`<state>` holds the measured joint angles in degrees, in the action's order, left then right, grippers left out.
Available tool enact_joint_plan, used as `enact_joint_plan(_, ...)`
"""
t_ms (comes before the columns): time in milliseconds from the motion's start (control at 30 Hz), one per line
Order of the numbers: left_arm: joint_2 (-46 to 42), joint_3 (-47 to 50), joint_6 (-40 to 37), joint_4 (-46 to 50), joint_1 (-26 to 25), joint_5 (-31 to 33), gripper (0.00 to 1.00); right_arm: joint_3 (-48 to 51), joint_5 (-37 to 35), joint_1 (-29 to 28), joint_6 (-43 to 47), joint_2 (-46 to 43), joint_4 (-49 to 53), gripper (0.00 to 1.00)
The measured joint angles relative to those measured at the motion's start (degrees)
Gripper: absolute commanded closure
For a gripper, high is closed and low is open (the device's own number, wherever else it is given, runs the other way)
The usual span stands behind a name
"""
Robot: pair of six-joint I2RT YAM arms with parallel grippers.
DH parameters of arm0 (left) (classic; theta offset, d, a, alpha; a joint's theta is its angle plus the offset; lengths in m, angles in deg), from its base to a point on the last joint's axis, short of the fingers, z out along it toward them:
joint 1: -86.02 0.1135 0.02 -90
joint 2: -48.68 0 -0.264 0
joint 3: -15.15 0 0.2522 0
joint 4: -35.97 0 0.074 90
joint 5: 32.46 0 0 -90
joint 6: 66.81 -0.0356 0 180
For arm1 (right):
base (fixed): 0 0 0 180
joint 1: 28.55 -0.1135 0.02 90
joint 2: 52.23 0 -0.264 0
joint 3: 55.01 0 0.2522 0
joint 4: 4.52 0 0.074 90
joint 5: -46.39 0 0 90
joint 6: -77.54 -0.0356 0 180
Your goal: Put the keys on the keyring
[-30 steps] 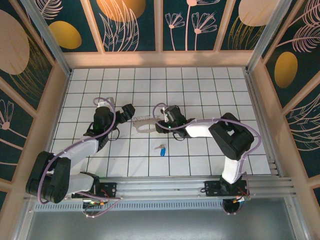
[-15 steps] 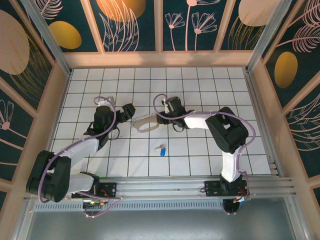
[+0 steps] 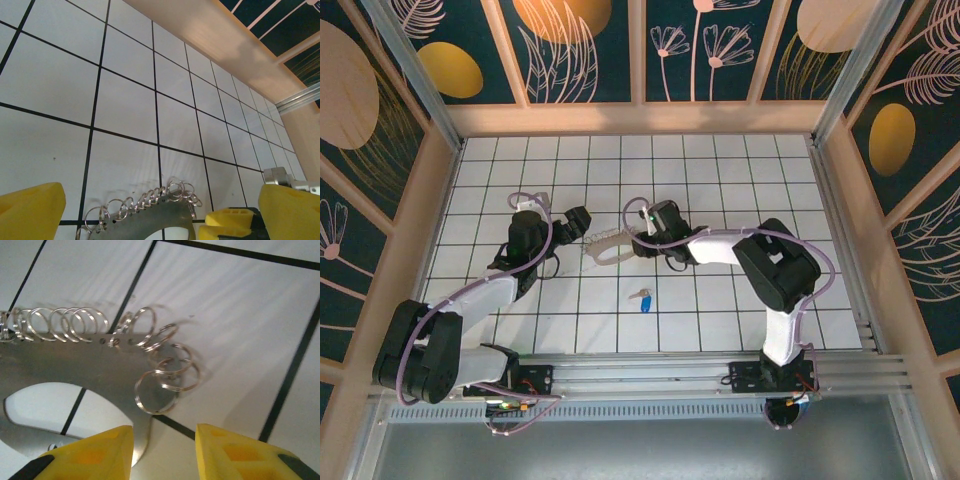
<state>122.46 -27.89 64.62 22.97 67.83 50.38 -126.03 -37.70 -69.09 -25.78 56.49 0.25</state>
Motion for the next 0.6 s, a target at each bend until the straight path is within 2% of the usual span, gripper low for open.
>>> enact_joint_plan(367, 0.0, -0.1, 0.0, 0.0, 0.0, -0.2, 0.01, -4.5, -4.6, -1.2, 2.9, 3.4, 1.8, 0.69)
enact_joint_plan(600, 0.0, -0.2, 0.0, 0.0, 0.0, -0.2, 0.01, -6.8, -6.6, -1.2, 4.0, 4.7, 2.9, 0.86)
